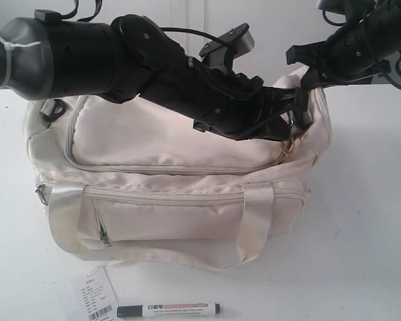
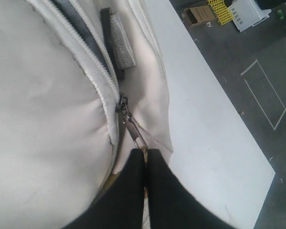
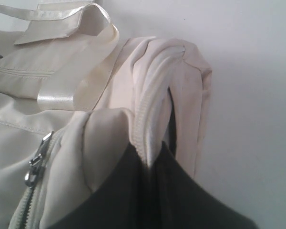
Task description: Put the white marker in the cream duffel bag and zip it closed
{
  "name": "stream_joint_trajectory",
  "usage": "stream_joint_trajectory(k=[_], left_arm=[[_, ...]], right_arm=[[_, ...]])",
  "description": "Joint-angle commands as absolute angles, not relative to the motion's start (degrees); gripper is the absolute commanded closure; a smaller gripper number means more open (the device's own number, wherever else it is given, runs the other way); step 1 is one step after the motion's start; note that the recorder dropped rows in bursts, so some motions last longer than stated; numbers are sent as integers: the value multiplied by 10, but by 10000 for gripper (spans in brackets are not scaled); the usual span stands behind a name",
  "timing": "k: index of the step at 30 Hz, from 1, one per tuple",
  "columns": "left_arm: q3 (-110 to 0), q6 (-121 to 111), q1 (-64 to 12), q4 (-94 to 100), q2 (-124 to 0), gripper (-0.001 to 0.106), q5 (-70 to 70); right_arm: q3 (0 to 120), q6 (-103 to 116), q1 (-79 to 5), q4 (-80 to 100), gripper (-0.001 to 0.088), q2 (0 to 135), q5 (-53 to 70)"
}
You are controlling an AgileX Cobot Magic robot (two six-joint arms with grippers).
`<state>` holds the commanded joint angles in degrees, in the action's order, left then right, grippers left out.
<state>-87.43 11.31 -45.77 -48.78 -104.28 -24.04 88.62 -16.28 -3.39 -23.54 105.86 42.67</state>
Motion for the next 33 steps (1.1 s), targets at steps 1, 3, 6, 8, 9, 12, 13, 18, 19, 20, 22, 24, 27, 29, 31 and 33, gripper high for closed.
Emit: stream_joint_trajectory(k=[1,3,6,8,9,12,13,18,19,20,22,24,27,29,31,33], left_arm=[[-874,113,-458,-488,-1041,1053,-239],[-874,113,-458,-487,-1038,1053,-238],[-874,113,-458,-478,-1030,1053,-238],[-874,113,-458,-473,-1023,1053,-238],[-874,113,-458,-470,-1021,1053,-238],[-874,113,-458,-468,-1019,1053,-242],[-874,113,-458,-467,-1018,1053,-243],[-874,113,-458,-456,-1007,1053,-250],[-874,115,-458,-456,-1006,1053,-247],[-874,116,-458,-456,-1005,1053,-247],[-874,119,-458,-455,-1005,1053,-249],[-874,120,-458,-451,-1005,1053,-252],[-874,120,-458,-441,-1005,1053,-265],[-874,120,-458,-438,-1005,1053,-275],[-874,120,-458,-429,-1005,1053,-281],[-874,120,-458,-428,-1004,1053,-285]], right_arm=[[886,-163,-34,-235,868,1059,427],[886,-163,-34,-235,868,1059,427],[886,-163,-34,-235,868,1059,427],[886,-163,-34,-235,868,1059,427],[886,-163,-34,-235,868,1059,427],[886,-163,-34,-235,868,1059,427],[886,-163,-34,-235,868,1059,427],[886,-163,-34,-235,868,1062,427],[886,-163,-34,-235,868,1062,427],[886,-163,-34,-235,868,1062,426],[886,-163,-34,-235,868,1062,423],[886,-163,-34,-235,868,1062,423],[886,-163,-34,-235,868,1062,423],[886,-163,-34,-235,868,1062,422],[886,-163,-34,-235,868,1062,422],[886,-163,-34,-235,868,1062,421]])
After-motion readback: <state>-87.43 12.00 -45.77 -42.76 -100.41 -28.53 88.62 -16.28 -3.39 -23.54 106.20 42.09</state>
